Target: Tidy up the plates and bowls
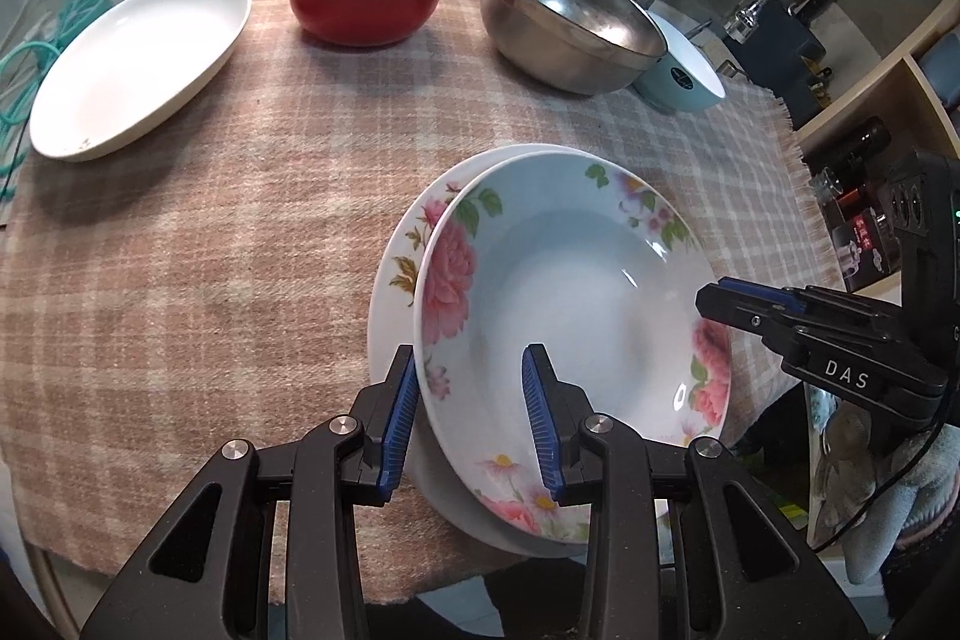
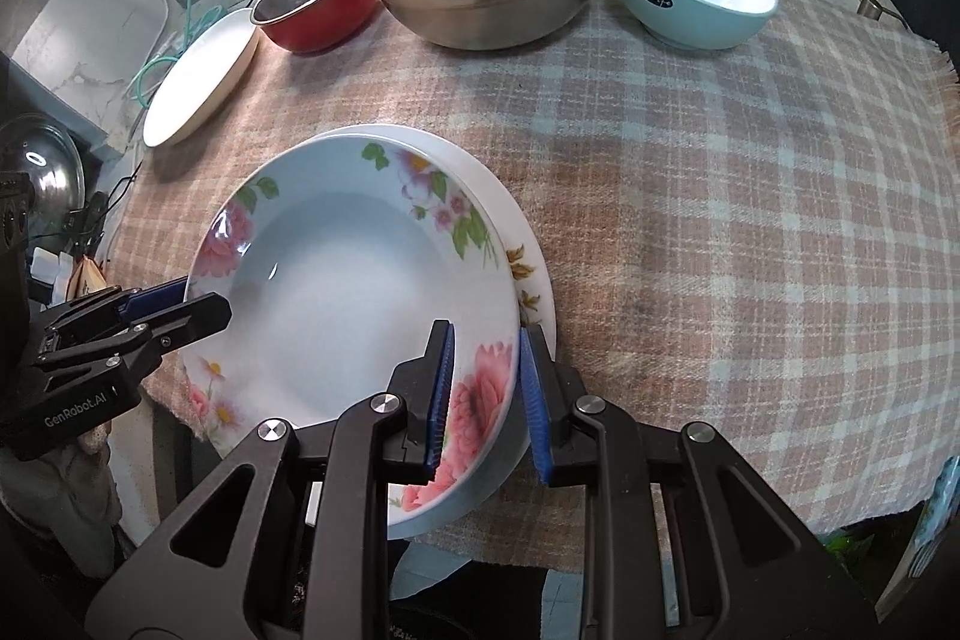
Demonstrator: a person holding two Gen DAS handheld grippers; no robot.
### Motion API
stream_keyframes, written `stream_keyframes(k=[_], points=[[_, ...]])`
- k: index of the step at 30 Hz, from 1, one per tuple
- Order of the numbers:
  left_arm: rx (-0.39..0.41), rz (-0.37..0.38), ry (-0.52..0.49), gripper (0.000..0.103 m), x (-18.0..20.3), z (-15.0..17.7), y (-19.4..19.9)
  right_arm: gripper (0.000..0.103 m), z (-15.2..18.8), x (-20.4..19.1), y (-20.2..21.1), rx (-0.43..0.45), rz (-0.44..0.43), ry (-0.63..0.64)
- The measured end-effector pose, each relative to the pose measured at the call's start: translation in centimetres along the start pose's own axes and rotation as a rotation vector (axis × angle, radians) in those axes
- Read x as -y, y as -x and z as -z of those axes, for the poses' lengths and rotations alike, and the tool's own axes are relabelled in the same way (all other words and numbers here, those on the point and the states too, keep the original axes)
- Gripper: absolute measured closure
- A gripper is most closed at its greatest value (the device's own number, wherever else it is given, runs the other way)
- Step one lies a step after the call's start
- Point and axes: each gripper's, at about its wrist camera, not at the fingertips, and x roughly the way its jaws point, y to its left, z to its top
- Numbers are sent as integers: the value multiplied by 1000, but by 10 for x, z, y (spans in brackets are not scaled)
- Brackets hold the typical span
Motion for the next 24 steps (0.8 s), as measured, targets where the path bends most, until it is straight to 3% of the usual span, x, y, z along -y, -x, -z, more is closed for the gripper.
stream_keyframes(k=[8,10,12,14,18,24], points=[[-10,-5,-8,69,1,-2,-1,77,-1,-1,0,5,7,14],[-7,-9,-8,64,1,-3,0,63,-1,-3,2,15,5,19],[2,-6,-10,59,1,-4,3,42,-2,-6,6,42,21,33],[21,-9,-13,50,0,-7,8,33,-4,-8,12,73,34,42],[30,0,-4,36,-4,-11,12,20,-10,-8,18,92,3,27],[30,4,33,36,-15,-14,15,17,-18,-17,22,105,-22,17]])
